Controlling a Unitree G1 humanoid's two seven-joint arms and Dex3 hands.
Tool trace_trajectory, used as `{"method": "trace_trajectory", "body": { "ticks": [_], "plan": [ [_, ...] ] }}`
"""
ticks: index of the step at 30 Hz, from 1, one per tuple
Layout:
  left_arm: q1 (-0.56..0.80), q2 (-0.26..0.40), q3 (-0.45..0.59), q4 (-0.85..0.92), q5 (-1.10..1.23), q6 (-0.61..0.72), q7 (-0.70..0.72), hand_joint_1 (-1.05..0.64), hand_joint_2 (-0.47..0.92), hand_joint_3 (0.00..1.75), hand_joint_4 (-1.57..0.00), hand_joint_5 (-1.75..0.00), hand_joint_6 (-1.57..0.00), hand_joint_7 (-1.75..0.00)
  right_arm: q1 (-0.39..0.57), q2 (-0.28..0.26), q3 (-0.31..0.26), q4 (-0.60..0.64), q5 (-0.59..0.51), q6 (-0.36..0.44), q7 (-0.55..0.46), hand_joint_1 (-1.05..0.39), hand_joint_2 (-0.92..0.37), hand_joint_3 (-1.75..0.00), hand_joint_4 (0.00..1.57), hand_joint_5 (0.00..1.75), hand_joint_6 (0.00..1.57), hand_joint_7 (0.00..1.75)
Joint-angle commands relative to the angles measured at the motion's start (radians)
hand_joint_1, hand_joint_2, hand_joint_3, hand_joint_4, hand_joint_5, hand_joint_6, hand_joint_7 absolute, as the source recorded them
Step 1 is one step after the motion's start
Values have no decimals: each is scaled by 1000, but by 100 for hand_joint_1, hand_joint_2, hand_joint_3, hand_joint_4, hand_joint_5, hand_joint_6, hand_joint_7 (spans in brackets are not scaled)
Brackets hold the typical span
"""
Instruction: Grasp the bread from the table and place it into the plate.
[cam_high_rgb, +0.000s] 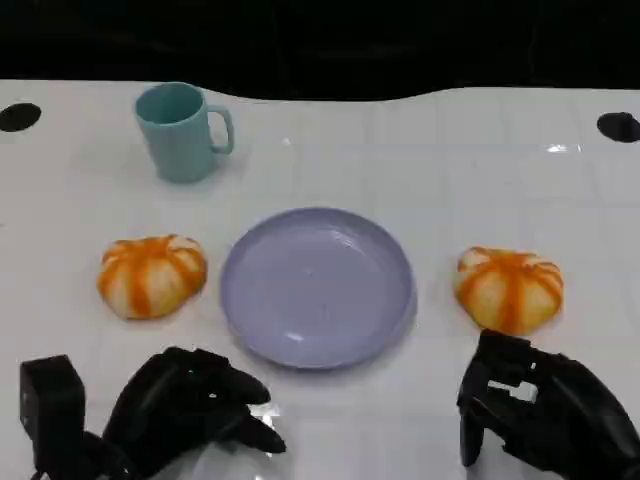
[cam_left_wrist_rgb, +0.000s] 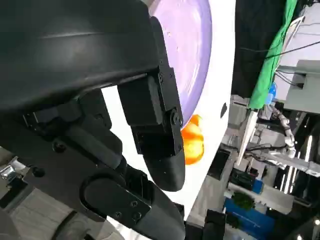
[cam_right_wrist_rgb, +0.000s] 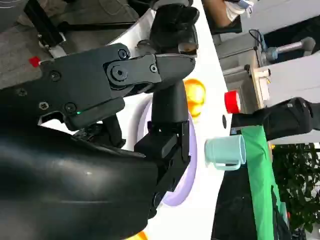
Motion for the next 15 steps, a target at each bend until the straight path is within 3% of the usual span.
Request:
{"method": "trace_trajectory", "body": {
  "ticks": [1, 15],
  "plan": [
    [-3, 20, 5, 13, 6, -16, -2, -105, 72, 1, -157, -19, -156, 0, -9, 2, -12, 30, -3, -34, 6, -57, -92, -22, 67, 175, 64, 144],
    [-6, 21, 5, 19, 5, -17, -1, -105, 72, 0, -157, -19, -156, 0, -13, 7, -15, 37, -1, -33, 10, -57, -92, -23, 68, 175, 65, 145]
  ]
}}
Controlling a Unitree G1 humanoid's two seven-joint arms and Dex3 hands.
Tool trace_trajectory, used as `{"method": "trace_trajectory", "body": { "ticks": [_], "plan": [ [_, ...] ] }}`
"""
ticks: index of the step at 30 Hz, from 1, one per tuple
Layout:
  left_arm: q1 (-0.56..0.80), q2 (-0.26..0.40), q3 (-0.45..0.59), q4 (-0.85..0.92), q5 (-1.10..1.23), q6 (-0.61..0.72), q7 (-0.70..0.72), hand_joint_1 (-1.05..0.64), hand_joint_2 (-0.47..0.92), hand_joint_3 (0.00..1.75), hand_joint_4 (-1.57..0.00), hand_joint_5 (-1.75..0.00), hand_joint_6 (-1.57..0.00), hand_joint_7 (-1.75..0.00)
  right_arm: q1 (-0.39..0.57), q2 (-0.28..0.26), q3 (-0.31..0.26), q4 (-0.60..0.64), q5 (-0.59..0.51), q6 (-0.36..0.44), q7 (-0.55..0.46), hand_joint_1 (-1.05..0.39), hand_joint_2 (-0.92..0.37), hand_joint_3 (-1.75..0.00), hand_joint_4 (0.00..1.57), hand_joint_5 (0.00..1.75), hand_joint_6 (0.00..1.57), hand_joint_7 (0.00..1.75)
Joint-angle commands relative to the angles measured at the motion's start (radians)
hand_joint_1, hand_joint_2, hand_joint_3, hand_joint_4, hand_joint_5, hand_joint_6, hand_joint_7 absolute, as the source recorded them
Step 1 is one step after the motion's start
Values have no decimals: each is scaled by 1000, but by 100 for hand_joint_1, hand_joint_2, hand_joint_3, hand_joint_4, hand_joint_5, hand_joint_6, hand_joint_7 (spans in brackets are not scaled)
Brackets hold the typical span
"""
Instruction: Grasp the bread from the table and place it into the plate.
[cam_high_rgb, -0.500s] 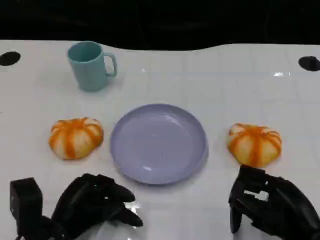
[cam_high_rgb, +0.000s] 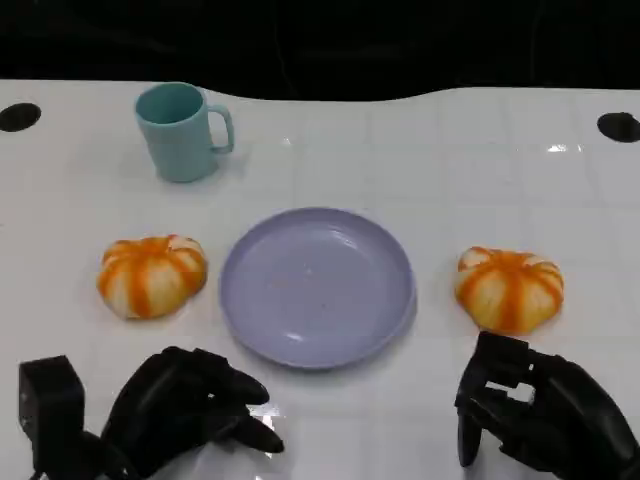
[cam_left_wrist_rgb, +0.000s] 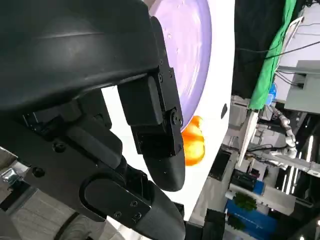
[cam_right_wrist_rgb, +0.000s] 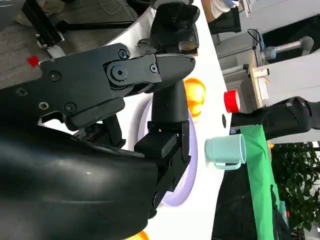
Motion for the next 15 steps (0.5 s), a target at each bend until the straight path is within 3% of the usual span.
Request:
{"method": "trace_trajectory", "body": {
  "ticks": [1, 8, 15],
  "plan": [
    [-3, 17, 6, 7, 2, -2, -3, -105, 72, 0, -157, -18, -156, 0, -7, -5, -13, 5, 6, -7, 5, -57, -92, -23, 68, 175, 65, 145],
    [-4, 15, 3, 7, 7, -2, 7, -105, 72, 0, -157, -18, -156, 0, -9, -7, -15, -1, -5, -15, -5, -57, -92, -22, 69, 175, 65, 144],
    [-7, 13, 0, 13, 12, -11, 10, -105, 73, 0, -157, -19, -156, 0, -53, -12, -43, 8, -6, -87, 1, -55, -92, -24, 60, 175, 57, 140]
  ]
}}
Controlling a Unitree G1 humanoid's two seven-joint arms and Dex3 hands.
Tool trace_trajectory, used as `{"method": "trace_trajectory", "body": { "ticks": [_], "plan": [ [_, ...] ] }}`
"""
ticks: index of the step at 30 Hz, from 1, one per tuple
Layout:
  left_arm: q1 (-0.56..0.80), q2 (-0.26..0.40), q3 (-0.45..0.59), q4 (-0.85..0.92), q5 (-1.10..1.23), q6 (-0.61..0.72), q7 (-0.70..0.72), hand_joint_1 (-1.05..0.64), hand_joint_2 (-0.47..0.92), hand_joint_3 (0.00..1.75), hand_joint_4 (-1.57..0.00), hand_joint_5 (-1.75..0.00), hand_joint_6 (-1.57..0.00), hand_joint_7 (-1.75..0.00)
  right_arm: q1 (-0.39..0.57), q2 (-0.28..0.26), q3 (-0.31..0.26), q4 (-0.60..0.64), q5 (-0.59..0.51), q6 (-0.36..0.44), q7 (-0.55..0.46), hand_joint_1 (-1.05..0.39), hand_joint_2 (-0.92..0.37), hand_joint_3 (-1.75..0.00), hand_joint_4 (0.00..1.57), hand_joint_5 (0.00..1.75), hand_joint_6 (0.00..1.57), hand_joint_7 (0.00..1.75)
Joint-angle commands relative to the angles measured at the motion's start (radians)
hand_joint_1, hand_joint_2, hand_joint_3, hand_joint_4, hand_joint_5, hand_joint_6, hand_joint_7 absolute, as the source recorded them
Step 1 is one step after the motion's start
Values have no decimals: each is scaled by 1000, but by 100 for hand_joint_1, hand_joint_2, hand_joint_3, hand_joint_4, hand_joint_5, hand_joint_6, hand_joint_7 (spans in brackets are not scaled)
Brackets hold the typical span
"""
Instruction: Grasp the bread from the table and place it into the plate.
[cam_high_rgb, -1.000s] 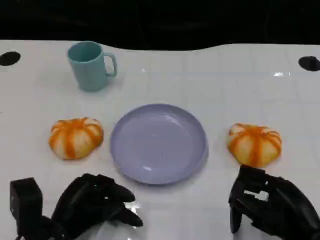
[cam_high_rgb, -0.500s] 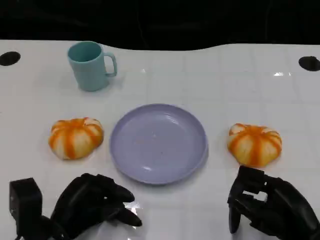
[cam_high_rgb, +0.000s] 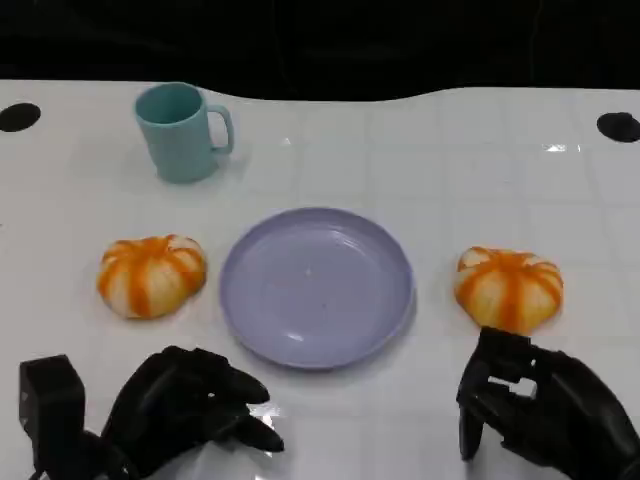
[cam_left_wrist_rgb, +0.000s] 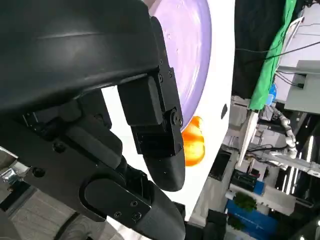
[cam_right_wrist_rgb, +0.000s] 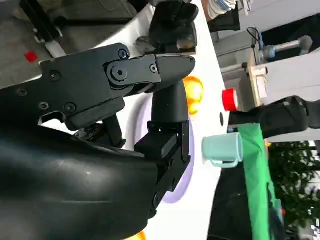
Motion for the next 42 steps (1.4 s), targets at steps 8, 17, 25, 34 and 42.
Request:
{"method": "trace_trajectory", "body": {
  "ticks": [8, 17, 25, 34, 42],
  "plan": [
    [-5, 11, 1, 13, 9, -9, 4, -105, 72, 0, -157, -19, -156, 0, -115, -64, -53, 88, -147, -293, -40, -54, -92, -28, 45, 152, 44, 103],
    [-3, 8, 3, 11, 0, -10, -6, -105, 72, 0, -157, -19, -156, 0, -168, -206, -55, 37, -502, -373, -235, -52, -92, -7, 24, 84, 46, 16],
    [-5, 8, 3, 13, -2, -4, -9, -105, 71, 0, -157, -19, -156, 0, -207, -309, -18, -10, -856, -320, -422, -65, -91, -2, 32, 34, 38, 0],
    [-6, 8, 5, 15, -5, 0, -12, -105, 71, 0, -157, -19, -156, 0, -255, -334, 69, 3, -1063, -214, -503, -48, -80, 0, 22, 25, 26, 0],
    [-7, 6, 6, 16, -5, 1, -12, -105, 71, 0, -157, -19, -156, 0, -331, -329, 161, 97, -1177, -119, -551, -56, -81, 0, 20, 25, 28, 1]
  ]
}}
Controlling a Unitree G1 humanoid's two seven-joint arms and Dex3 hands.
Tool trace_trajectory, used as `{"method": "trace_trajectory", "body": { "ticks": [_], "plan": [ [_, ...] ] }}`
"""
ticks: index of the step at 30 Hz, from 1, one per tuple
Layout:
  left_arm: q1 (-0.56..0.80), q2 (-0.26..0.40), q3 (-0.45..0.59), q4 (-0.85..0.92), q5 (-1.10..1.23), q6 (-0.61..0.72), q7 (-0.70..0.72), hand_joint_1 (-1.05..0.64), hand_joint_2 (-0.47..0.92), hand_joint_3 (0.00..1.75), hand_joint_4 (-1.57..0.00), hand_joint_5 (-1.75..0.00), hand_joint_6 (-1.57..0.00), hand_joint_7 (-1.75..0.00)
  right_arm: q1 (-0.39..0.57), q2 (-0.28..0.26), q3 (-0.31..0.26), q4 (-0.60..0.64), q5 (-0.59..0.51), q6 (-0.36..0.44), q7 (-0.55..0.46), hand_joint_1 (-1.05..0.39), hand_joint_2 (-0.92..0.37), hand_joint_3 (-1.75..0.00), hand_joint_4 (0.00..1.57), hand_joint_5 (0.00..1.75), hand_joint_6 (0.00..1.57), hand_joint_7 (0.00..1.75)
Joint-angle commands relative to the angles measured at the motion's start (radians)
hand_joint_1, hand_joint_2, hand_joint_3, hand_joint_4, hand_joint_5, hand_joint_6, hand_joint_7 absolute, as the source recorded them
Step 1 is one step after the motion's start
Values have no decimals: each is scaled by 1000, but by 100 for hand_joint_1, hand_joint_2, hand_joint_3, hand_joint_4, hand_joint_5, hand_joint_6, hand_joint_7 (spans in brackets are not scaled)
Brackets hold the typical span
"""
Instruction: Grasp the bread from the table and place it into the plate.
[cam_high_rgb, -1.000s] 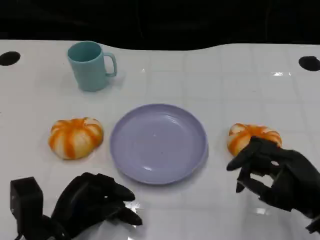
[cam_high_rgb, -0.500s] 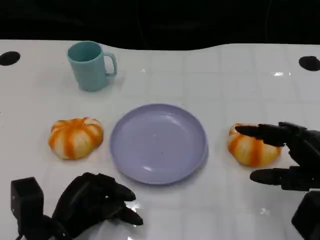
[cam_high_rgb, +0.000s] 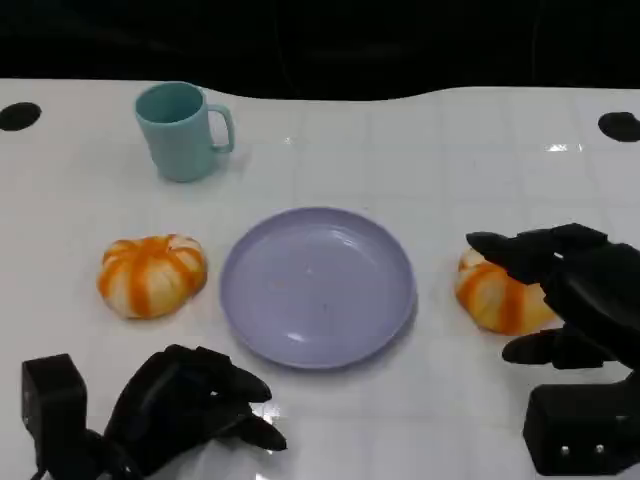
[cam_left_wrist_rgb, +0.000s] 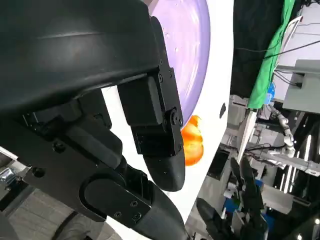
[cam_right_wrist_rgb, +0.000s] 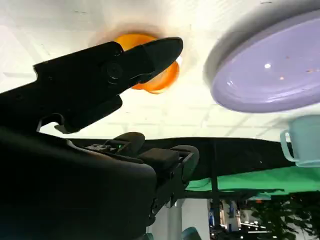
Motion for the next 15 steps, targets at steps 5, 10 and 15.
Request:
{"method": "trace_trajectory", "body": {
  "ticks": [5, 10, 15],
  "plan": [
    [2, 9, 3, 4, -1, 2, -8, -105, 70, 0, -157, -19, -156, 0, -118, -8, 99, 169, -82, 87, -62, -59, -81, 0, 20, 24, 27, 0],
    [8, 10, 2, -2, 3, 0, -2, -105, 71, 0, -157, -20, -157, 0, -184, 3, 152, 298, -83, 104, -107, -58, -81, 0, 20, 22, 28, 0],
    [10, 10, 0, -6, 8, -7, 5, -105, 72, 0, -157, -19, -156, 0, -273, 36, 200, 478, -74, 107, -161, -58, -81, 0, 21, 21, 29, 1]
  ]
}}
